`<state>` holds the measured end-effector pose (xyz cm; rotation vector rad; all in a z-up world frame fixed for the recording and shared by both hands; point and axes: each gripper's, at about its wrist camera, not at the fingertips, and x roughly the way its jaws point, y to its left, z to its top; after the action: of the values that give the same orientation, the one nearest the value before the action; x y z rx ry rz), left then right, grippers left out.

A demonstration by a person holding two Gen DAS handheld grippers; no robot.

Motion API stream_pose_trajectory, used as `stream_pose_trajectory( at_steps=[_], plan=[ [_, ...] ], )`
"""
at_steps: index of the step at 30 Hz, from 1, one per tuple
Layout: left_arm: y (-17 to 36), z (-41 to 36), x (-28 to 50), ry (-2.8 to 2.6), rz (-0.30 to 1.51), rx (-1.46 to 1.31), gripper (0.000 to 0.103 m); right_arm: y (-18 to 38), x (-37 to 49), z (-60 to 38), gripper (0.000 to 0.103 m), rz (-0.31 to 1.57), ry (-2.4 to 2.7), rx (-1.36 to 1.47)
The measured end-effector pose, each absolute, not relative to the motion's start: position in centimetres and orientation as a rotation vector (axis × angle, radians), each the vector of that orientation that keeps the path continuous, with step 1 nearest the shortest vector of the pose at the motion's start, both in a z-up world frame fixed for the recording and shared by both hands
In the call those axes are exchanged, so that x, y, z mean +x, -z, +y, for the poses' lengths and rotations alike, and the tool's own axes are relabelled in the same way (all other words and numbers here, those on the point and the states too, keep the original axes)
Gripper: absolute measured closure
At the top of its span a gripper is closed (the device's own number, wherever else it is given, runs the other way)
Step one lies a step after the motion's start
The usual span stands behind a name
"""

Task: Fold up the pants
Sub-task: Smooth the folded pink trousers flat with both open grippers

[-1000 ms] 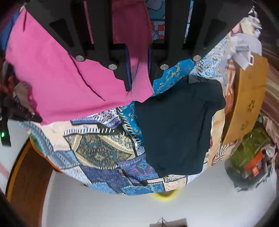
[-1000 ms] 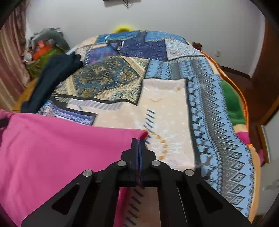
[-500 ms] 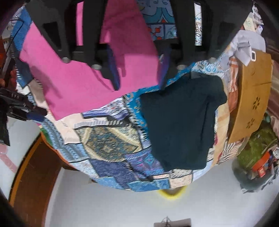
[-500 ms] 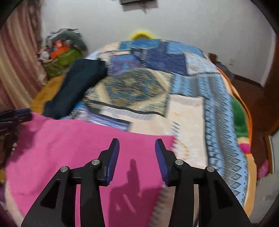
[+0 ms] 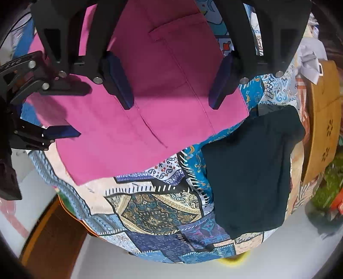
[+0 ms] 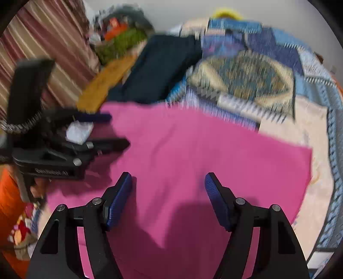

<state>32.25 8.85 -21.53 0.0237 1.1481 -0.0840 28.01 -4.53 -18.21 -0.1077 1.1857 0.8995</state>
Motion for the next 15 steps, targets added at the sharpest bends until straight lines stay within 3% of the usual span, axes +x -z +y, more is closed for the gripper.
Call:
stream_pose_trajectory(
  at_steps=[2,15],
  plan=[
    [21.5,8.9,31.8,0.090,1.146,0.031,0.028,18.8,27.4,-5.2,0.026,1.181,-0.888,-0.089],
    [20.2,10.5,27.3,0.028,1.093,-0.022,0.024,17.7,24.5,-10.7,0.024,1.129,-0.789,-0.060]
  ],
)
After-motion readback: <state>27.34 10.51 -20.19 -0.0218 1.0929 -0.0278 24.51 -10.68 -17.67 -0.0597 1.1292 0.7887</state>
